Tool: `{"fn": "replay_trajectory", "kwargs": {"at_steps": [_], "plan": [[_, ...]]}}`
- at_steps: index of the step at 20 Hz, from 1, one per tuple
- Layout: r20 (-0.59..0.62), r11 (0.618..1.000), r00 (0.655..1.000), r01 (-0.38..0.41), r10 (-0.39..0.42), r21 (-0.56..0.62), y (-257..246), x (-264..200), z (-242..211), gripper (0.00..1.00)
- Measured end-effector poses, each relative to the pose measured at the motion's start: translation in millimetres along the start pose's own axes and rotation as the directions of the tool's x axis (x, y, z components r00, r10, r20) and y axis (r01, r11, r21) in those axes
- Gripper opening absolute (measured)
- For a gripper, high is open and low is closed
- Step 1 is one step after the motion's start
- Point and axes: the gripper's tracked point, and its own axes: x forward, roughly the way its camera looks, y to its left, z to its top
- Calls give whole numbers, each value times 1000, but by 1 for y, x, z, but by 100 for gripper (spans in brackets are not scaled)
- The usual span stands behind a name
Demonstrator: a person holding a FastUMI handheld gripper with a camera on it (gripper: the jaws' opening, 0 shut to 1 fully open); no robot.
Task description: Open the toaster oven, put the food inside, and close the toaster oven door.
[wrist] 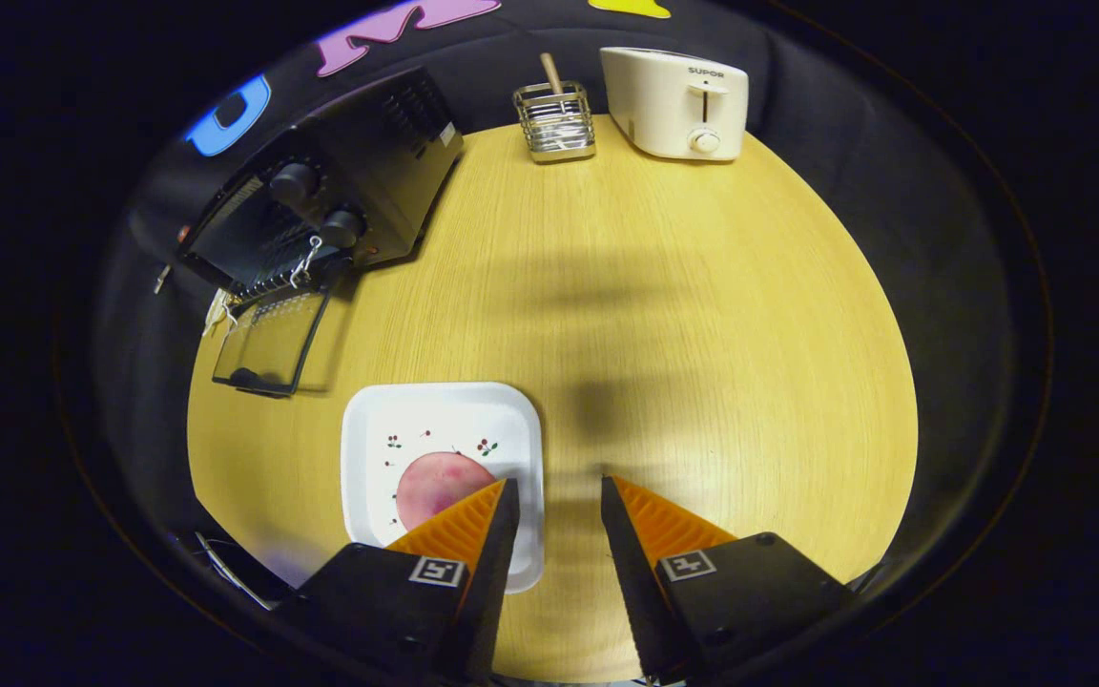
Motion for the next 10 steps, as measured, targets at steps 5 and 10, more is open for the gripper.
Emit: {"fn": "replay_trajectory", "kwargs": {"at_steps": [5,10], "plan": [[-34,997,998,55,-57,-57,3,7,-5,59],[-98,998,994,51,-55,-41,6,41,-13,37]]}}
